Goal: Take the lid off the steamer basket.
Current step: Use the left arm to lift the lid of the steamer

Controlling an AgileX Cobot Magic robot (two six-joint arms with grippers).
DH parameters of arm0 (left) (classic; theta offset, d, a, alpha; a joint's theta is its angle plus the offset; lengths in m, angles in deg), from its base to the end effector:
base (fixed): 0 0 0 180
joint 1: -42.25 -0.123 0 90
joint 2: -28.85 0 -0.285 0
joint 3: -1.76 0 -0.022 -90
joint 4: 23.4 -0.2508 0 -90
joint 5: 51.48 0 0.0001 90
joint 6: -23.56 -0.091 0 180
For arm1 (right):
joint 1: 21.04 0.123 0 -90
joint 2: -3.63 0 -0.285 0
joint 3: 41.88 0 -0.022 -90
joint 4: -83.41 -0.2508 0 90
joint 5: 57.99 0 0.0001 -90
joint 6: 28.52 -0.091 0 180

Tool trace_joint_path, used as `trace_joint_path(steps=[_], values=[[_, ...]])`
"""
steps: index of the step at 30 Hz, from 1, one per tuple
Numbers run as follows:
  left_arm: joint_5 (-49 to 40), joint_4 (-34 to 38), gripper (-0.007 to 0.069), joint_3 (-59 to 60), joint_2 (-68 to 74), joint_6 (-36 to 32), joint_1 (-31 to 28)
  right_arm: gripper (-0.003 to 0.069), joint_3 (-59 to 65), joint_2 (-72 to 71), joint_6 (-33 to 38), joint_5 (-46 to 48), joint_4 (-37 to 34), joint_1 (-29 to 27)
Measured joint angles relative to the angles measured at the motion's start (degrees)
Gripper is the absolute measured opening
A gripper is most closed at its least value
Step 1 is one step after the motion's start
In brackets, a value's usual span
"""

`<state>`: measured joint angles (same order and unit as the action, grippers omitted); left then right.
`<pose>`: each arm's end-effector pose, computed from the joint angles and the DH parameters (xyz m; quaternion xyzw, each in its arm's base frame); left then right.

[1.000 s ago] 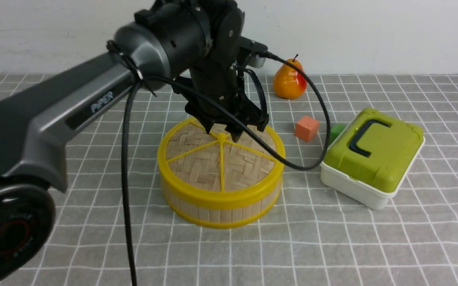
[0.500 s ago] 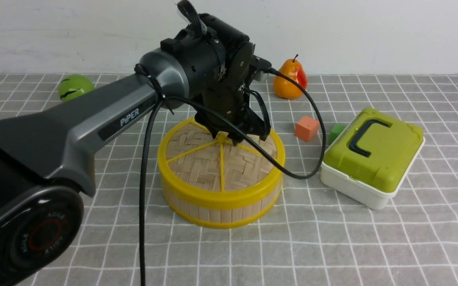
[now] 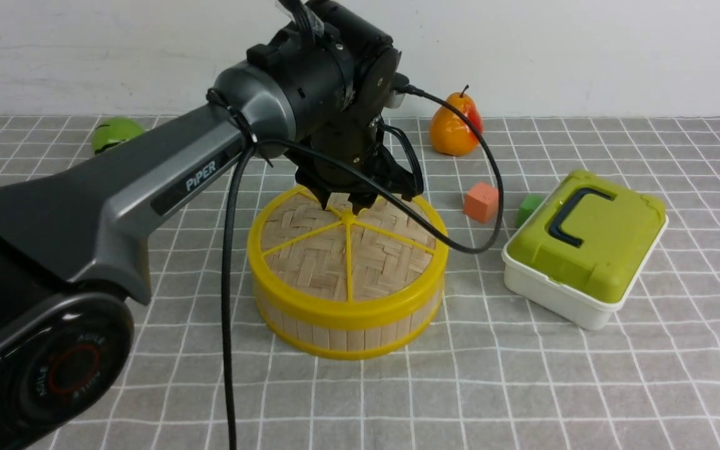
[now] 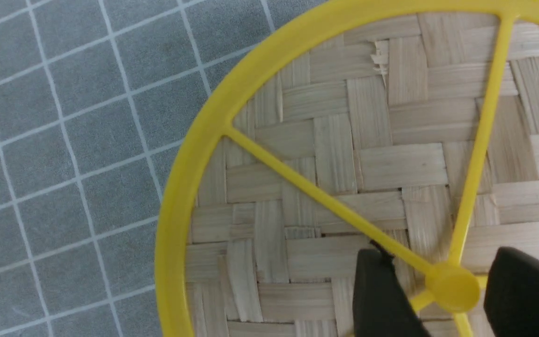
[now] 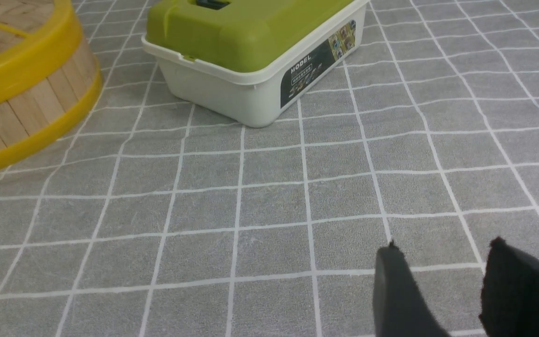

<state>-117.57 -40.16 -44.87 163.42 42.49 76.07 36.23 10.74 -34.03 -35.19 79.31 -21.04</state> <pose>0.4200 -0.2525 0.2787 0.1523 0.9523 0.0294 0.2627 0.0518 0.0025 0.1729 0.0574 0.8068 0.0588 0.5851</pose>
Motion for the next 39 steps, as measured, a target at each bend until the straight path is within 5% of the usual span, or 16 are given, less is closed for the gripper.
trace_joint_path(steps=[19,28,33,39], values=[[-0.3,2.6,0.0307,-0.1,0.2,0.6,0.0,0.0241,0.0,0.0,0.0,0.0,0.0,0.0],[-0.8,2.5,0.0225,-0.3,1.9,1.6,0.0,0.0241,0.0,0.0,0.0,0.0,0.0,0.0],[-1.1,2.3,0.0108,-0.6,1.9,1.7,0.0,0.0241,0.0,0.0,0.0,0.0,0.0,0.0],[-2.5,2.5,0.0109,-2.1,2.3,1.8,0.0,0.0241,0.0,0.0,0.0,0.0,0.0,0.0]])
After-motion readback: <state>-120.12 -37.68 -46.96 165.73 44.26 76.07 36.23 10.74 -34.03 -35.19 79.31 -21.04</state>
